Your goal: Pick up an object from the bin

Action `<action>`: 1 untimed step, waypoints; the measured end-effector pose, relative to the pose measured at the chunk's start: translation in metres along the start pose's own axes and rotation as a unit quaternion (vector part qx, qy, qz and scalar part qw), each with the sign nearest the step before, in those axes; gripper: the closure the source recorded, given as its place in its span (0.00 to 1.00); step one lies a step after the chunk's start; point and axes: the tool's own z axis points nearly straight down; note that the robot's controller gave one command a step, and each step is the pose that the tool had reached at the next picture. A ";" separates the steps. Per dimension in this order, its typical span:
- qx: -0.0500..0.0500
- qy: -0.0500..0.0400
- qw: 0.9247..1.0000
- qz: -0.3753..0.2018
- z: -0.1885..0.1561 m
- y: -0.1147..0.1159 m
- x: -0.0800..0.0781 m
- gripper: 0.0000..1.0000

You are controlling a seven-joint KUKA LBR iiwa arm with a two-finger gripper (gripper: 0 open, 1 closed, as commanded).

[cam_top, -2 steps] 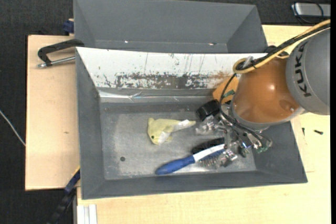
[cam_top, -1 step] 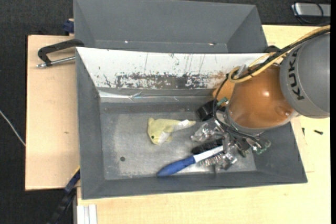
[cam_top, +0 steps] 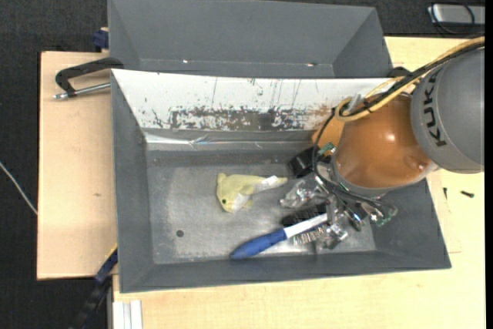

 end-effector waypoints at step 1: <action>0.001 -0.003 1.000 0.000 -0.002 0.000 -0.003 1.00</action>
Offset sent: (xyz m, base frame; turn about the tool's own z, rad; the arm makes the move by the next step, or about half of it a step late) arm 0.0000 0.0000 0.0000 0.0000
